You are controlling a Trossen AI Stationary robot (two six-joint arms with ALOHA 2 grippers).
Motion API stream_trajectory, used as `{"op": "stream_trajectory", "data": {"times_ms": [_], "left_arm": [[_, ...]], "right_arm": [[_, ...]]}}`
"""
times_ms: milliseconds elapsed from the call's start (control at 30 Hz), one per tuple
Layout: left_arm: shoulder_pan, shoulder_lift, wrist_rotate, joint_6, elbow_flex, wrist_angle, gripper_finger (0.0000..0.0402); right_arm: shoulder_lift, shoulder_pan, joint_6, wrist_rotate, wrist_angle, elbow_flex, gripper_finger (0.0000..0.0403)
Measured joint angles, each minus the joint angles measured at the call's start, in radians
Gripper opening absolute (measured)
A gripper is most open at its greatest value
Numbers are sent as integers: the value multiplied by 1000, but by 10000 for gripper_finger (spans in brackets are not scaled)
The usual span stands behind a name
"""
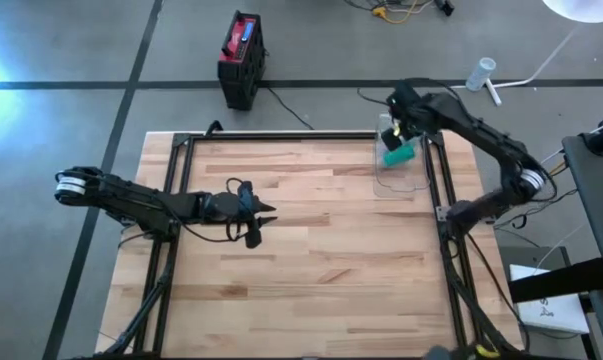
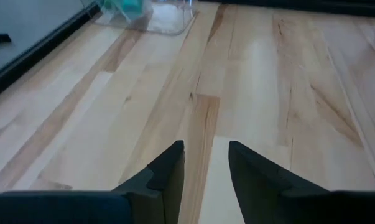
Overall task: Roll bandage
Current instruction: Return to Home Position
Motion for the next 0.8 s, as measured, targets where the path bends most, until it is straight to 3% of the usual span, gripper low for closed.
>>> {"op": "stream_trajectory", "data": {"times_ms": [333, 467, 600, 800], "left_arm": [[-4, -20, 4, -42, 13, -11, 116], [-5, -83, 34, -32, 37, -30, 116], [-6, -167, 34, -5, 77, -96, 117], [-5, -275, 33, 82, 161, -347, 115]], "right_arm": [[-300, 187, 116, 0, 35, -216, 42], [-447, 309, 116, -11, 163, -335, 44], [-600, 439, 91, -127, 379, -464, 36], [-767, 588, 1, -309, 698, -592, 24]]}}
